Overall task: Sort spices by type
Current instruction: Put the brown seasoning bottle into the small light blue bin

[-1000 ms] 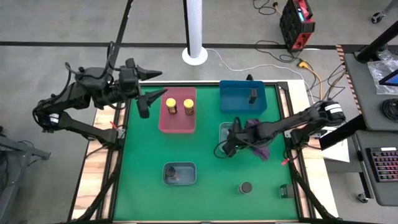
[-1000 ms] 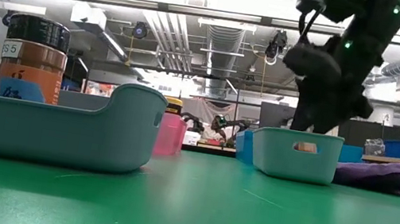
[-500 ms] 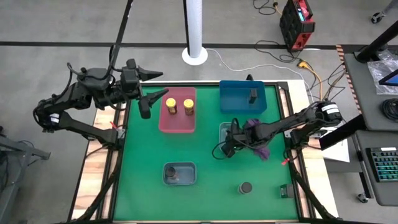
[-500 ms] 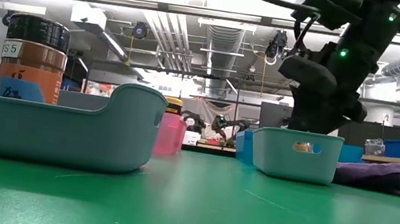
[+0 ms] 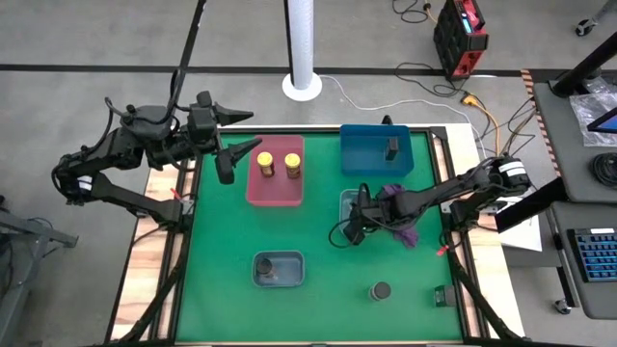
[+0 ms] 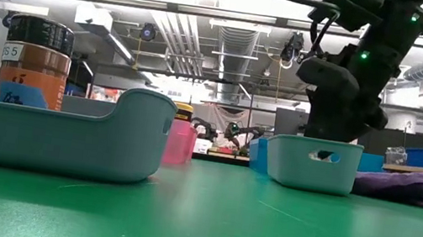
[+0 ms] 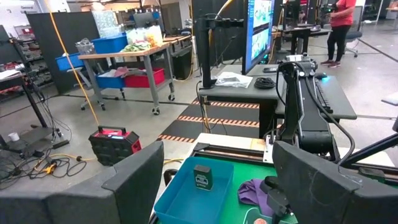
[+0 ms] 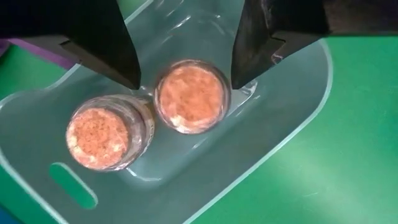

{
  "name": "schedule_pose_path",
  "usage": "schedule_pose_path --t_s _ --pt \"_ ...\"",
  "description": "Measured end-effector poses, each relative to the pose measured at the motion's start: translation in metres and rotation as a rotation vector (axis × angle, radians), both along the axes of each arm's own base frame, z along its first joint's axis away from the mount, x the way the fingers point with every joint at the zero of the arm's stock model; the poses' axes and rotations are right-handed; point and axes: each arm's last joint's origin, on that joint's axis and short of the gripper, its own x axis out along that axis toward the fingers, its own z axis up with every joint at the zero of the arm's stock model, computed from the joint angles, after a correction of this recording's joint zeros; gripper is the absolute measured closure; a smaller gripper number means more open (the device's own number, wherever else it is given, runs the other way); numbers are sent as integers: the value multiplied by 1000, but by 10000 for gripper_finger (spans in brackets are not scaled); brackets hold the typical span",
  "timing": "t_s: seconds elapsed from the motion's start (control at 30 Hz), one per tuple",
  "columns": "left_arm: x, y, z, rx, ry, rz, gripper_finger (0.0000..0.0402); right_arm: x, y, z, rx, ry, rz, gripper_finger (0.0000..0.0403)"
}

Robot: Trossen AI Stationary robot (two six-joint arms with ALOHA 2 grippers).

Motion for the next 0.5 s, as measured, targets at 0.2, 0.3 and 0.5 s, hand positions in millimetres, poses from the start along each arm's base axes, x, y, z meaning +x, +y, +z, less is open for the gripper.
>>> schedule_pose_path --t_s 0.2,0.3,0.5 --pt "0 0 0 0 0 0 119 0 1 19 26 -21 4 135" --pt "0 0 0 0 0 0 119 -2 0 34 29 -7 2 129" --pt "-1 0 0 0 6 0 119 11 -2 68 35 -131 24 160"
